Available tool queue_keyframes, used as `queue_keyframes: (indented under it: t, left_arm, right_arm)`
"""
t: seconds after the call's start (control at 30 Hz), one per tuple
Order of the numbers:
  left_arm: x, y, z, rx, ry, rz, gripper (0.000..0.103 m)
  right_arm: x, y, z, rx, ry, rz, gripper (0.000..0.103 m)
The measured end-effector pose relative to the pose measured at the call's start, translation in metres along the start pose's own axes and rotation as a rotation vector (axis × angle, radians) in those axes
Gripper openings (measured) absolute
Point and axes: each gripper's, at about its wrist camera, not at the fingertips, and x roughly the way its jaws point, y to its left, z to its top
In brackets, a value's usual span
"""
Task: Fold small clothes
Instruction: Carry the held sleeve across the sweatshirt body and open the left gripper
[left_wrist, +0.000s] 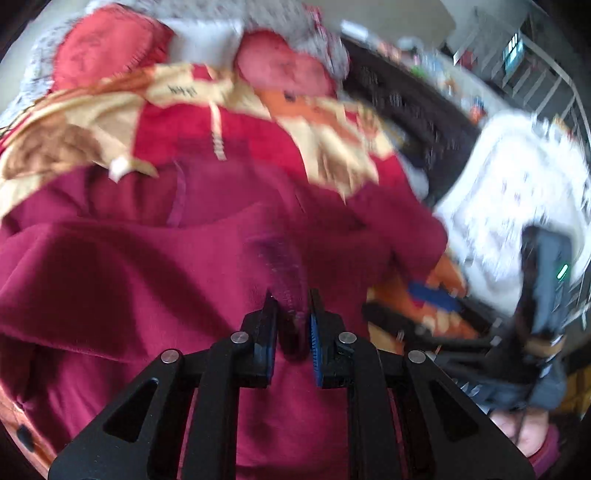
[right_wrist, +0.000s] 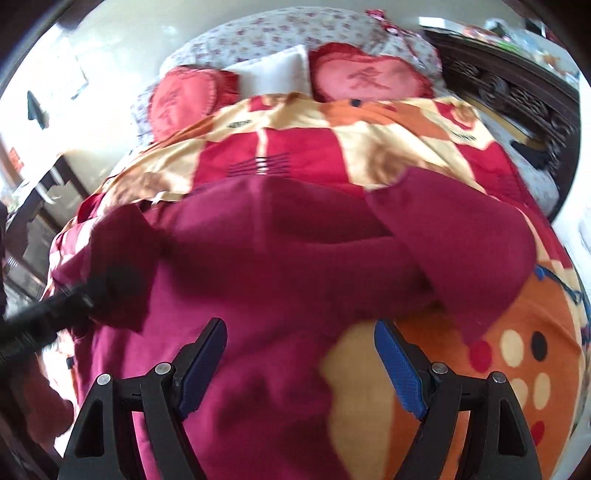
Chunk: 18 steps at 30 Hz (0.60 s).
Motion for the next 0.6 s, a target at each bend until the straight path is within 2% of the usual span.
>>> queue_keyframes:
  t: [0.07, 0.13, 0.2, 0.3, 0.37, 0.43, 0.5, 0.6]
  left_arm:
    - [0.007, -0.011, -0.003, 0.057, 0.048, 0.000, 0.013]
    - [0.000, -0.018, -0.009, 0.133, 0.046, 0.018, 0.014]
    - [-0.014, -0.019, -0.012, 0.173, 0.041, 0.029, 0.022]
    - [-0.053, -0.001, -0.017, 0.154, -0.023, 0.032, 0.037]
    - [-0.078, 0.018, -0.020, 0.124, -0.078, 0.069, 0.054]
    - [-0.105, 0.044, -0.024, 0.087, -0.153, 0.149, 0.055]
    - [-0.120, 0.071, -0.027, 0.059, -0.195, 0.235, 0.055]
    - [-0.119, 0.111, -0.031, -0.011, -0.171, 0.304, 0.055]
  right_arm:
    - [0.001, -0.009, -0.001, 0.017, 0.005, 0.000, 0.080]
    - [0.002, -0.011, 0.000, 0.026, 0.004, 0.012, 0.080]
    - [0.003, -0.011, 0.002, 0.030, 0.002, 0.034, 0.080]
    - [0.007, -0.001, 0.005, 0.016, 0.004, 0.058, 0.080]
    - [0.010, 0.008, 0.006, -0.007, 0.006, 0.064, 0.080]
    - [0.014, 0.016, 0.007, -0.022, 0.005, 0.074, 0.080]
    - [0.021, 0.022, 0.010, -0.030, 0.012, 0.088, 0.080]
    - [0.038, 0.034, 0.016, -0.055, 0.030, 0.103, 0.080]
